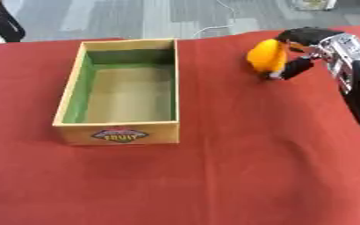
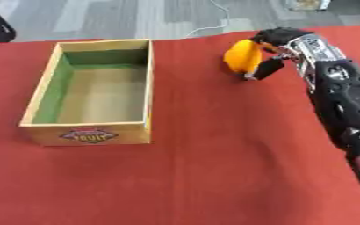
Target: Pick up objects on the table and place them in the box.
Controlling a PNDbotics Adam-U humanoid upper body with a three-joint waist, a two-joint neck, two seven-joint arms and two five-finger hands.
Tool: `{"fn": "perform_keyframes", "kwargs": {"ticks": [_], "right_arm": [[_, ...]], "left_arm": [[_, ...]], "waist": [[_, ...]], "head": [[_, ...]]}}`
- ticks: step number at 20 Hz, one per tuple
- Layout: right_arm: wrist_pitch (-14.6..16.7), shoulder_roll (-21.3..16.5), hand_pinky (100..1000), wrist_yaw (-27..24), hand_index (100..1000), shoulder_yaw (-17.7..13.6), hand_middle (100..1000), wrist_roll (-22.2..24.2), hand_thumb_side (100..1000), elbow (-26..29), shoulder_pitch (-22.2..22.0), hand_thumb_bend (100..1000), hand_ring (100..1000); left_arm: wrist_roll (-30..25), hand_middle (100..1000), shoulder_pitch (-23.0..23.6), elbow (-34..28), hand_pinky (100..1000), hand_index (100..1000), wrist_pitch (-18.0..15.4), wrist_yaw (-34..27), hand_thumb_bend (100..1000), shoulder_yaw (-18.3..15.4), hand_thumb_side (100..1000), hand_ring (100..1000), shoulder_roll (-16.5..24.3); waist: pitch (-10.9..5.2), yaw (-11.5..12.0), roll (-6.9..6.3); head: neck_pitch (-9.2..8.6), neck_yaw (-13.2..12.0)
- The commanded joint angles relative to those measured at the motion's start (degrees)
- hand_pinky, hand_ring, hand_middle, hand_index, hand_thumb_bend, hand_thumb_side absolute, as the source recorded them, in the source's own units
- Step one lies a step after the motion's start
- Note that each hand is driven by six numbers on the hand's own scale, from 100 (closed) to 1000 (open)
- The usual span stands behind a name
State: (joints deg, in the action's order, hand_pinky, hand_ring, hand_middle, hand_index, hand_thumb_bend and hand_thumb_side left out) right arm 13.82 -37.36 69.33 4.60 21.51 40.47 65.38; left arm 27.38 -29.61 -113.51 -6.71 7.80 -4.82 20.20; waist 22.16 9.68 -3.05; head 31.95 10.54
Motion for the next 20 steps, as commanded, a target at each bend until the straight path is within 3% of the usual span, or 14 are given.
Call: {"fn": "perform_keyframes", "kwargs": {"ticks": [1,6,14,18,19,20], "right_arm": [[-1.1,-0.7,859,-2.6,1000,-0.6,927,-0.7,675,0.7,1.5,457,884],[-3.3,-0.5,767,-3.6,1000,-0.4,867,-5.2,675,1.3,1.4,381,822],[-2.4,0.0,738,-4.5,784,0.2,762,-4.9,600,1.3,2.3,122,807],[-2.4,0.1,708,-4.7,714,0.3,681,-6.1,459,2.3,2.7,100,780],[-2.5,0.1,685,-4.6,674,0.3,626,-6.9,365,2.5,2.7,100,762],[-2.6,0.1,673,-4.6,660,0.3,603,-7.8,328,2.7,2.7,100,751]], "left_arm": [[-0.1,726,-0.9,-1.1,607,891,-0.1,-0.2,164,-0.2,963,659,1.2],[-0.2,725,-1.1,-1.1,608,873,0.0,0.3,161,-0.2,963,659,1.2],[-0.3,723,-1.0,-1.1,608,872,0.2,0.4,158,-0.2,961,658,1.3],[-0.2,723,-0.9,-1.1,608,872,0.1,0.5,157,-0.1,960,659,1.3],[-0.3,723,-0.9,-1.1,608,872,0.1,0.5,156,-0.1,958,659,1.3],[-0.3,722,-0.9,-1.1,608,872,0.1,0.5,154,-0.1,958,659,1.2]], "waist": [[-0.96,0.1,0.04],[-0.51,0.2,-0.08],[-0.56,-0.1,-0.23],[-0.74,-0.2,-0.1],[-0.79,-0.2,-0.06],[-0.85,-0.1,-0.01]], "head": [[-0.33,0.1],[-0.36,0.1],[0.71,-0.1],[0.85,-0.2],[0.82,-0.2],[0.82,-0.2]]}}
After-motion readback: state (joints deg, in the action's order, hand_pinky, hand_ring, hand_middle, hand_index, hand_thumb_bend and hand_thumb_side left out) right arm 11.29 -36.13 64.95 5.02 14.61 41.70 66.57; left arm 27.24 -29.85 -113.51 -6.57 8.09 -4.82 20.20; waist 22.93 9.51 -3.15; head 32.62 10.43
